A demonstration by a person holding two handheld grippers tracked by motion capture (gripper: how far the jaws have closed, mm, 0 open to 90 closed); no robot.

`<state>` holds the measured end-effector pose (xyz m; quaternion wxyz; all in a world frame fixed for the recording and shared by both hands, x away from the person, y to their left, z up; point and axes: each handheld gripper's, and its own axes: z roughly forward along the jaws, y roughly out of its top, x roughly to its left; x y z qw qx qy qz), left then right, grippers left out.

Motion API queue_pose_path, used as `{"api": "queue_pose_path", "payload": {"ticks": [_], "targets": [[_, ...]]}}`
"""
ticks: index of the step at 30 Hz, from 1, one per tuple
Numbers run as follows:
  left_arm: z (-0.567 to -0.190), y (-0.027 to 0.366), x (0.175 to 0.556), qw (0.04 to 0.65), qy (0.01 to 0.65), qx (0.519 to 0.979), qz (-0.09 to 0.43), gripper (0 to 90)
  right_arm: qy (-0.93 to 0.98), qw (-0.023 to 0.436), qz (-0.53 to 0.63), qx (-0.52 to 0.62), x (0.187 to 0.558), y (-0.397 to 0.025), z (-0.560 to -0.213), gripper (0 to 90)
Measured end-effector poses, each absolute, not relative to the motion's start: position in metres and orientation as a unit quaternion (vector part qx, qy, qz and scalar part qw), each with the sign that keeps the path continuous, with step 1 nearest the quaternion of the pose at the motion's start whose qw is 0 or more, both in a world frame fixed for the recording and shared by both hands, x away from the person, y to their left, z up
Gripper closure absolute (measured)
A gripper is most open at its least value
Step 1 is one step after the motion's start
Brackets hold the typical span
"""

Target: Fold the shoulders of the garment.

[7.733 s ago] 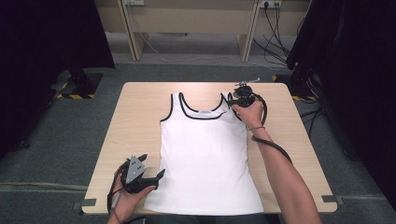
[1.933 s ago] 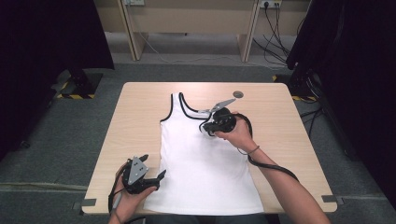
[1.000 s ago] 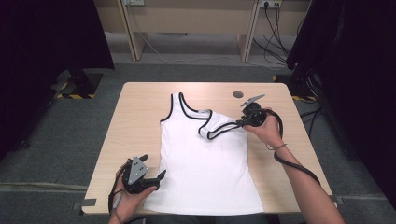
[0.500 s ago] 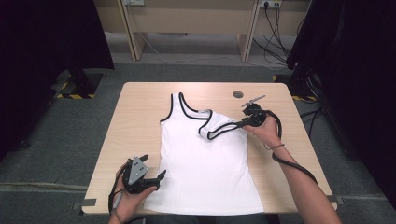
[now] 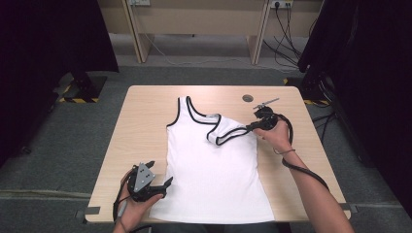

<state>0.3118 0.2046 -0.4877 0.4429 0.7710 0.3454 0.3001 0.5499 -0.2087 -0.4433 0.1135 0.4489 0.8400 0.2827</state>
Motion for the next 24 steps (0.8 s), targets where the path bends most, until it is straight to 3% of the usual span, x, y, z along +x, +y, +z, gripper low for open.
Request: {"api": "queue_pose_path", "payload": {"ticks": [3,7,19,24], "targets": [[-0.488,0.205,0.312,0.444,0.346,0.771,0.300,14.7,0.841,0.110,0.282,0.449,0.550,-0.208,-0.446,80.8],[-0.488,0.205,0.312,0.443,0.345,0.771,0.300,14.7,0.839,0.108,0.285,0.451,0.549,-0.210,-0.445,84.3],[-0.488,0.204,0.312,0.441,0.344,0.772,0.301,14.8,0.804,0.125,0.298,0.500,0.555,-0.226,-0.443,82.8],[-0.488,0.204,0.312,0.441,0.344,0.773,0.301,14.8,0.800,0.153,0.291,0.502,0.554,-0.222,-0.441,75.1]]}}
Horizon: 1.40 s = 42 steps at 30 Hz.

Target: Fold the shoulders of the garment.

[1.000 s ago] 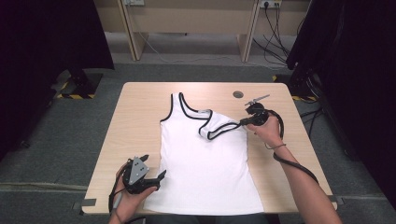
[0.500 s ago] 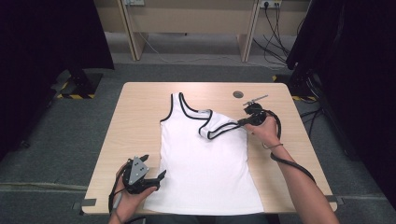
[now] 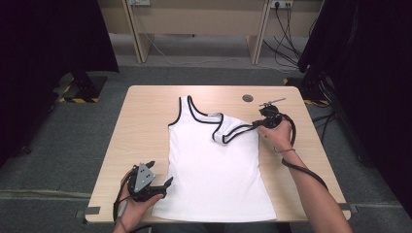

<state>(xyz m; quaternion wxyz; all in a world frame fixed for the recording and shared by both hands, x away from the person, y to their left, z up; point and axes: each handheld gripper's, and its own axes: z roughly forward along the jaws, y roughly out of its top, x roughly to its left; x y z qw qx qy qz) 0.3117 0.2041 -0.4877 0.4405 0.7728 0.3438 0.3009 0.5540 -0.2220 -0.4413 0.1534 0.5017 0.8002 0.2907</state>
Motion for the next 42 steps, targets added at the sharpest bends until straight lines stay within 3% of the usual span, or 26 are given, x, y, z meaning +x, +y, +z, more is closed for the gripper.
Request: {"api": "queue_pose_path", "payload": {"ticks": [7,19,28,42], "targets": [[-0.488,0.204,0.312,0.441,0.343,0.773,0.301,14.9,0.826,0.142,0.325,0.437,0.539,-0.187,-0.427,68.9],[-0.488,0.204,0.311,0.443,0.343,0.772,0.300,14.9,0.884,0.109,0.299,0.342,0.522,-0.115,-0.442,66.9],[-0.488,0.204,0.311,0.441,0.341,0.773,0.302,14.9,0.899,0.112,0.281,0.318,0.508,-0.105,-0.458,65.5],[-0.488,0.203,0.311,0.441,0.342,0.773,0.302,14.9,0.888,0.128,0.299,0.325,0.497,-0.118,-0.443,53.8]]}}
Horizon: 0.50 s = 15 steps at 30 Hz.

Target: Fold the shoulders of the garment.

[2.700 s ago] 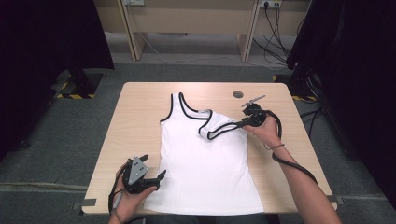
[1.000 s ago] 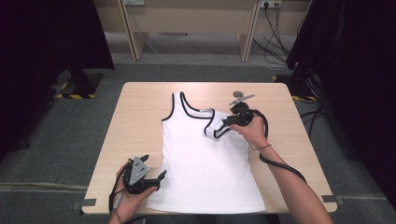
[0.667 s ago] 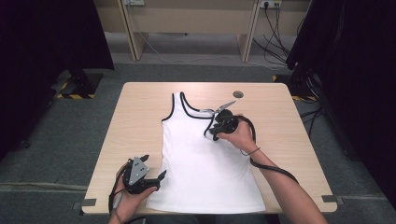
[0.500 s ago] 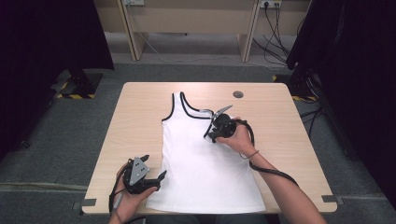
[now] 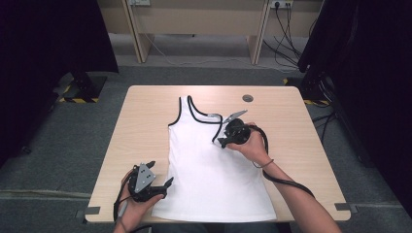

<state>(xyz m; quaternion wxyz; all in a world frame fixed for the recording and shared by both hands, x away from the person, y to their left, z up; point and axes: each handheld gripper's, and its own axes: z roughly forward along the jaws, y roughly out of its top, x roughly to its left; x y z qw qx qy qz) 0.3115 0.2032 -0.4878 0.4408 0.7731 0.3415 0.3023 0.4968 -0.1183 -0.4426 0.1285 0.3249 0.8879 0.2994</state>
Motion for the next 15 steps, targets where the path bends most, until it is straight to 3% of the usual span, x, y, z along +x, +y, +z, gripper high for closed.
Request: {"api": "queue_pose_path", "payload": {"ticks": [15], "targets": [[-0.488,0.204,0.312,0.442,0.343,0.772,0.302,14.9,0.877,0.165,0.308,0.330,0.476,-0.156,-0.422,48.1]]}}
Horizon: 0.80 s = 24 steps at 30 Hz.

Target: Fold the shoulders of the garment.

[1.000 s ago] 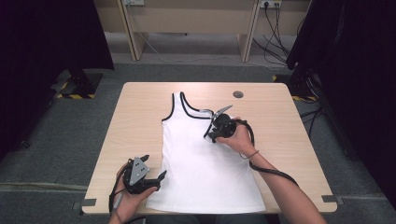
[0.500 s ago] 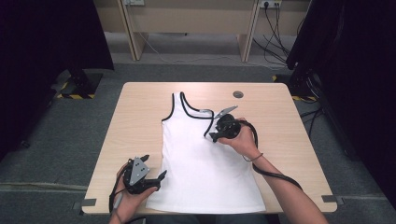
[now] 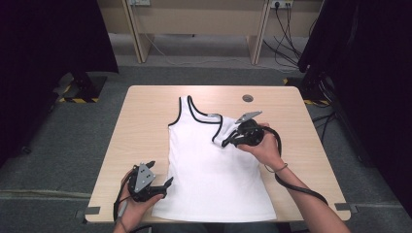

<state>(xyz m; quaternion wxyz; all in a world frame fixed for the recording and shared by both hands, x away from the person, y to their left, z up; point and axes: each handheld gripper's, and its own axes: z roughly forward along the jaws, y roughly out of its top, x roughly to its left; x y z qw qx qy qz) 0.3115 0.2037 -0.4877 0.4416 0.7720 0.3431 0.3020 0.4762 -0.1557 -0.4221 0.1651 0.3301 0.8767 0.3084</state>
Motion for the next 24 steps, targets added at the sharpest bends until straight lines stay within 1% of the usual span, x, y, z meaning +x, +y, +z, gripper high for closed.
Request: {"api": "queue_pose_path", "payload": {"ticks": [11,24], "targets": [[-0.488,0.204,0.312,0.440,0.344,0.772,0.302,14.9,0.862,0.173,0.319,0.355,0.460,-0.199,-0.418,46.2],[-0.488,0.204,0.312,0.442,0.346,0.771,0.302,14.9,0.839,0.177,0.347,0.379,0.439,-0.233,-0.415,44.6]]}}
